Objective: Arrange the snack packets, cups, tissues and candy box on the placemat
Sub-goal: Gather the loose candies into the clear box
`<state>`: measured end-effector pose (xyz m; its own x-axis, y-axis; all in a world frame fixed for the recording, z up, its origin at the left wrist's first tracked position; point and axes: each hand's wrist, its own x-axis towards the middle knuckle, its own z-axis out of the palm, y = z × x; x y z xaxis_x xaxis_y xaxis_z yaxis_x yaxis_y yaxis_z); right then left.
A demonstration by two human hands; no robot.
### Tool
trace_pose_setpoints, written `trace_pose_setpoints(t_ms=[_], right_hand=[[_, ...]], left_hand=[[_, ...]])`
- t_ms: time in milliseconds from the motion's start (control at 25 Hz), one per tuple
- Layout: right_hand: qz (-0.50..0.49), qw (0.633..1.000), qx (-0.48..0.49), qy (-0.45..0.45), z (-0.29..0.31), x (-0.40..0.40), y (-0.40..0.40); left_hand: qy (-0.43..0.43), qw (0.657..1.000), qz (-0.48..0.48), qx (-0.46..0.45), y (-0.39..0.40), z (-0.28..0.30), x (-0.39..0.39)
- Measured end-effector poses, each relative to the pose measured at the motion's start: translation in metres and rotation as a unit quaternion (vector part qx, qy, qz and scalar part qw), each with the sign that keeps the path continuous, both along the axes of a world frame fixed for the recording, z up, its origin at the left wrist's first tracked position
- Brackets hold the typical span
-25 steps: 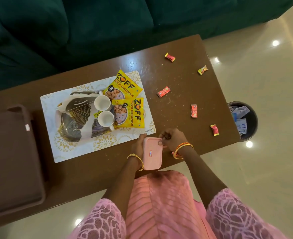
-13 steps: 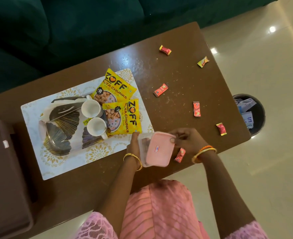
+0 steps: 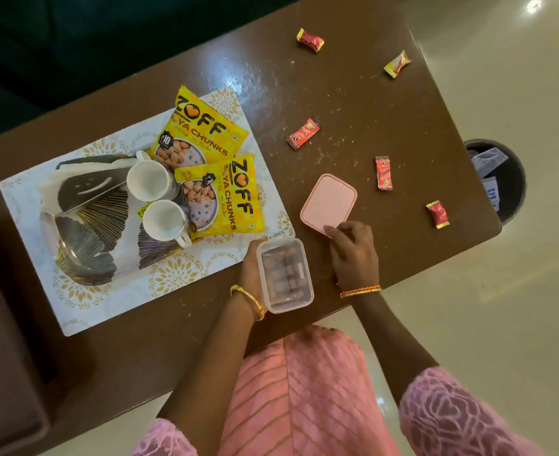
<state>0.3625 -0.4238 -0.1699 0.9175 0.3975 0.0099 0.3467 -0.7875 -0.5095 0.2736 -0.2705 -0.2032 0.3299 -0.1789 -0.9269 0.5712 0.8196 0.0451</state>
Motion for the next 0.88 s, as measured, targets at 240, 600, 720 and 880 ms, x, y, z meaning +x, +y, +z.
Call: trace_pose_setpoints(t_ms=[240, 600, 720, 880], right_hand=[[-0.012, 0.999, -0.038, 0.028, -0.01, -0.008, 0.0], [-0.391, 0.893, 0.016, 0.224, 0.005, -0.037, -0.028], [-0.352, 0.905, -0.013, 0.238, -0.002, -0.049, -0.015], [-0.372, 0.896, 0.024, 0.241, -0.009, -0.052, -0.013]], left_hand=[[0.005, 0.999, 0.031, -0.03, -0.001, 0.005, -0.009], [0.006, 0.999, 0.015, -0.052, -0.002, 0.022, 0.003], [0.006, 0.999, -0.003, -0.042, -0.004, 0.021, 0.005], [0.008, 1.0, -0.012, -0.019, -0.004, 0.016, 0.005]])
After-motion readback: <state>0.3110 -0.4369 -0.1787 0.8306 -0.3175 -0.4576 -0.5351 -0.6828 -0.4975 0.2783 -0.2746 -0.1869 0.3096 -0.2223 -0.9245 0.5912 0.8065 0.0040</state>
